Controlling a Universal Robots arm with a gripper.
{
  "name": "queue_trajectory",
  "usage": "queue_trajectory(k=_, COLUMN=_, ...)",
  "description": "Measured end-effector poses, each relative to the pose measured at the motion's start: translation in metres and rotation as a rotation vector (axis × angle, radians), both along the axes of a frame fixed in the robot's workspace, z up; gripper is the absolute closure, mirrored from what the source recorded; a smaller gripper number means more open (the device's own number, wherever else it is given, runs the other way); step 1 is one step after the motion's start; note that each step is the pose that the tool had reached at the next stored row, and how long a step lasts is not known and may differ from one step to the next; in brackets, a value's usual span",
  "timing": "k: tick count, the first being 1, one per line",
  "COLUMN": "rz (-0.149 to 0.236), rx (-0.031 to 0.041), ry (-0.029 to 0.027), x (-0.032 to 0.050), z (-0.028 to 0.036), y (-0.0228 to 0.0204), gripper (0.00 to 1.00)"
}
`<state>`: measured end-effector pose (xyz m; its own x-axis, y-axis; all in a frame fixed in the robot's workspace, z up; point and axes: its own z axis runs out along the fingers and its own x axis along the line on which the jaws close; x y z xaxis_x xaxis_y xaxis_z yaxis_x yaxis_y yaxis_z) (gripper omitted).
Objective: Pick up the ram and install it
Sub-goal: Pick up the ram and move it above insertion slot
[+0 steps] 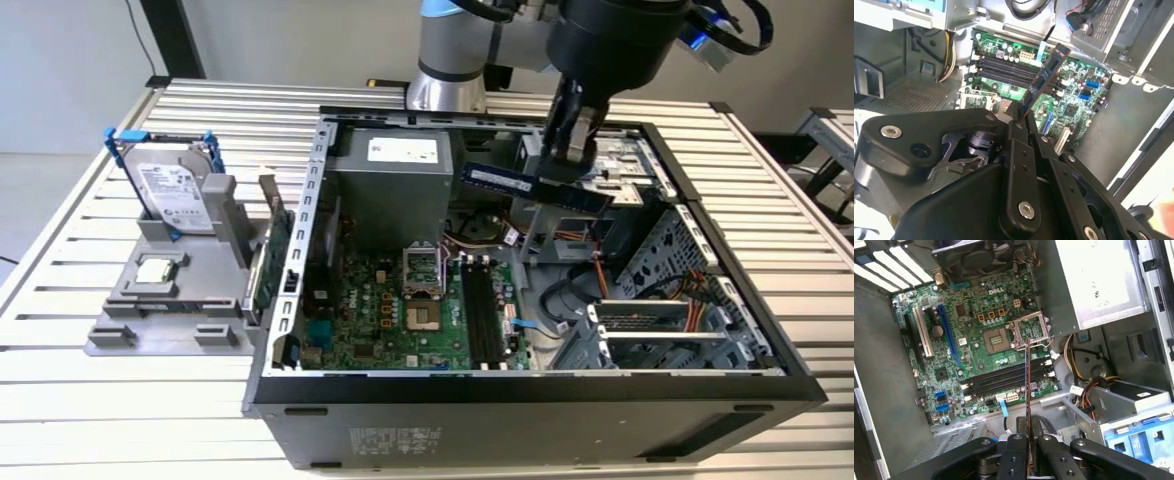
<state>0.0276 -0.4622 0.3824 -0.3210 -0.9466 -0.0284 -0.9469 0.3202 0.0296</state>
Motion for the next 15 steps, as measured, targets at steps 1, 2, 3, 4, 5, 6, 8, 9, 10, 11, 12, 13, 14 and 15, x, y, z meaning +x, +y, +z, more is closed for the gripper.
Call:
queue_trajectory(k=1, rz=-0.017, rx=0.0000, ry=0.0000, x=0.0000, z=0.0000, y=0.0000, gripper=1.00)
queue_trajectory(k=2, rz=-0.032, rx=0.0000, ry=0.0000, x=0.0000, z=0.0000, y=0.0000, gripper=1.00)
queue_trajectory(k=3, rz=-0.047, rx=0.0000, ry=0.0000, x=0.0000, z=0.0000, y=0.0000, gripper=1.00)
queue_trajectory(k=4, rz=-0.061, rx=0.0000, ry=0.0000, x=0.0000, z=0.0000, y=0.0000, gripper=1.00)
queue_trajectory(k=5, rz=-0.076, rx=0.0000, ry=0.0000, x=0.0000, z=0.0000, y=0.0000, gripper=1.00)
queue_trajectory(k=6, rz=-0.092, rx=0.0000, ry=0.0000, x=0.0000, z=0.0000, y=0.0000, gripper=1.00)
queue_trajectory(k=8, rz=-0.120, rx=0.0000, ry=0.0000, x=0.0000, z=0.0000, y=0.0000, gripper=1.00)
queue_trajectory(k=9, rz=-0.135, rx=-0.0001, ry=0.0000, x=0.0000, z=0.0000, y=0.0000, gripper=1.00)
queue_trajectory(k=10, rz=-0.149, rx=0.0000, ry=0.0000, x=0.0000, z=0.0000, y=0.0000, gripper=1.00)
queue_trajectory(k=11, rz=-0.164, rx=0.0000, ry=0.0000, x=0.0000, z=0.0000, y=0.0000, gripper=1.00)
queue_trajectory(k=12, rz=-0.178, rx=0.0000, ry=0.0000, x=0.0000, z=0.0000, y=0.0000, gripper=1.00)
queue_trajectory(k=13, rz=-0.192, rx=0.0000, ry=0.0000, x=0.0000, z=0.0000, y=0.0000, gripper=1.00)
queue_trajectory(k=14, rz=-0.207, rx=0.0000, ry=0.0000, x=0.0000, z=0.0000, y=0.0000, gripper=1.00)
queue_trajectory(k=15, rz=-0.221, rx=0.0000, ry=0.0000, x=0.0000, z=0.0000, y=0.0000, gripper=1.00)
